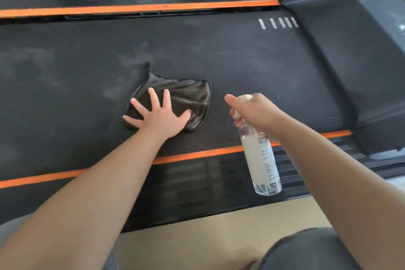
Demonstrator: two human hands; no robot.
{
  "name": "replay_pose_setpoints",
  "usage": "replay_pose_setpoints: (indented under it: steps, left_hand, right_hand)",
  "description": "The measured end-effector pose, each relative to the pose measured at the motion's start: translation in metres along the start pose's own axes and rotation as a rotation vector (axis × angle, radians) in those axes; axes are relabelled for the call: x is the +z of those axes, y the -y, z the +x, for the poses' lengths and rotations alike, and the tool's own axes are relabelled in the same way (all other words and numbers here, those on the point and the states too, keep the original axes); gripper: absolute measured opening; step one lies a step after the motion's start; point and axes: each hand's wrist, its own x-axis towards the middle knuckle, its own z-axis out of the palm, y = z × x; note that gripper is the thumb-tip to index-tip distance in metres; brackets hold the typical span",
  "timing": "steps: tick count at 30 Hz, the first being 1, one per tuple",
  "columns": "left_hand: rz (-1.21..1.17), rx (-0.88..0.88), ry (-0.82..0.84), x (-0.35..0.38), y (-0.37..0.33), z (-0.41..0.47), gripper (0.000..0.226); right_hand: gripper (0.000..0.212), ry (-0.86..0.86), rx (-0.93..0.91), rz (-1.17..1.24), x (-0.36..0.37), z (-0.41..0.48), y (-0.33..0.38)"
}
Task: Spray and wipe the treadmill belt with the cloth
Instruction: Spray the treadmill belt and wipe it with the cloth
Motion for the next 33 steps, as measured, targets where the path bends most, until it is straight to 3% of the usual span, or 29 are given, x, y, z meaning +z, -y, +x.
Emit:
replay_pose_setpoints:
  steps: [2,4,9,11,13,18,21,25,29,33]
  left_hand:
    - [-0.033,-0.118,-0.003,-0.004,-0.007,0.001,0.105]
    - [0.025,-0.055,-0.001,0.004,-0.029,-0.009,0.108]
    - [0.210,0.569,-0.001,0.045,-0.087,-0.046,0.095]
    - [0.228,0.675,-0.012,0.048,-0.089,-0.042,0.087]
    - [0.235,0.579,-0.054,0.045,-0.077,-0.032,0.087]
    - [0.019,0.043,-0.076,0.015,-0.023,-0.004,0.084]
    - [0.020,-0.029,-0.058,0.004,0.002,0.004,0.081]
    - [0.051,0.019,-0.115,0.015,-0.010,-0.003,0.081]
    - [0.164,0.338,-0.099,0.037,-0.058,-0.028,0.079]
    - [0.323,0.962,0.037,0.048,-0.107,-0.049,0.055]
  right_hand:
    - [0.043,0.009,-0.038,0.035,0.001,0.003,-0.001]
    - [0.041,-0.002,-0.051,0.039,0.001,0.005,-0.001]
    - [0.044,0.034,0.020,-0.026,-0.004,0.005,-0.005]
    - [0.050,0.028,0.042,-0.089,-0.007,0.005,-0.009]
    - [0.051,0.009,0.052,-0.162,-0.011,0.006,-0.015]
    - [0.054,0.030,0.112,-0.177,-0.022,0.005,-0.033]
    - [0.055,0.067,0.136,-0.096,-0.022,0.007,-0.037]
    - [0.060,0.000,0.091,-0.030,-0.020,0.008,-0.031]
    - [0.058,-0.048,0.043,-0.050,-0.017,0.004,-0.021]
    - [0.051,-0.118,0.060,-0.058,-0.022,0.002,-0.022]
